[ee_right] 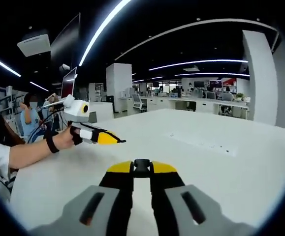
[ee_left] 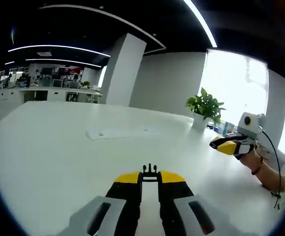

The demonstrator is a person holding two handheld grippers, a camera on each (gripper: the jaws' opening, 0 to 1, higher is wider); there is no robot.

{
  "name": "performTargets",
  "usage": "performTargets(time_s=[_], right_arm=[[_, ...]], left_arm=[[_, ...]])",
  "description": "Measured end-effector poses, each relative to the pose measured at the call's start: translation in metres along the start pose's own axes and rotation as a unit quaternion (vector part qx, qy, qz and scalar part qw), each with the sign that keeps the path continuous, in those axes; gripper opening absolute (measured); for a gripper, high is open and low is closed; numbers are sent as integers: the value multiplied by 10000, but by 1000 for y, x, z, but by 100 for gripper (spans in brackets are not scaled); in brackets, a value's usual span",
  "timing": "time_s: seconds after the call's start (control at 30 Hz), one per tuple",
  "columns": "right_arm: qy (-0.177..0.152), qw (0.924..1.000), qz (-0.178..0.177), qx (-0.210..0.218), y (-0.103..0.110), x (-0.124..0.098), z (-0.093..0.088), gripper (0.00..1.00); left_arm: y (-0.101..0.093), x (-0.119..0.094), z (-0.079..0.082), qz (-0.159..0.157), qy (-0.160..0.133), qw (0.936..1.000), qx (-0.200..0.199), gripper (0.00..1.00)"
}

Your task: Snap the two parts of the plastic buckle together until the buckle closes and remains connected.

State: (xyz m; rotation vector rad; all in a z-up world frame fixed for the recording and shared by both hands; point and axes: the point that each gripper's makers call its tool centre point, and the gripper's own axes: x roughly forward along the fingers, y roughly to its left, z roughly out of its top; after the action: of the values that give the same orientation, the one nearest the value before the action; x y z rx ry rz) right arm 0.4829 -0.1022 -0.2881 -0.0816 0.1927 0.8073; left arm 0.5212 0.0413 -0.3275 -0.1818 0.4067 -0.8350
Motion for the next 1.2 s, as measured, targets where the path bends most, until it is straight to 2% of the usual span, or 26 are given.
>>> performTargets(time_s=[0.23,0.53,0.73,0.93,1.07,1.2], right_arm=[[142,9997,-171,78,-9,-1,-4,11],[118,9996,-262,49,-13,-2,-5,11],[111,9996,-243,38,-10,-2,-5,11],[62,9995,-318,47,-12,-3,-6,11],[92,9993,-347,34,-16,-1,-8,11],[72,9994,-331,97,-17,-1,-9,11]], left_arm=[[-9,-3,9,-13,-145,9997,200,10],[-11,4,2,-109,-65,9999,112,11],[-25,2,4,-250,-81,9995,158,11],[-27,2,2,-264,-39,9996,121,11],[-30,-2,-7,-256,42,9996,143,11],[-32,-9,-4,-318,-56,9995,52,11]])
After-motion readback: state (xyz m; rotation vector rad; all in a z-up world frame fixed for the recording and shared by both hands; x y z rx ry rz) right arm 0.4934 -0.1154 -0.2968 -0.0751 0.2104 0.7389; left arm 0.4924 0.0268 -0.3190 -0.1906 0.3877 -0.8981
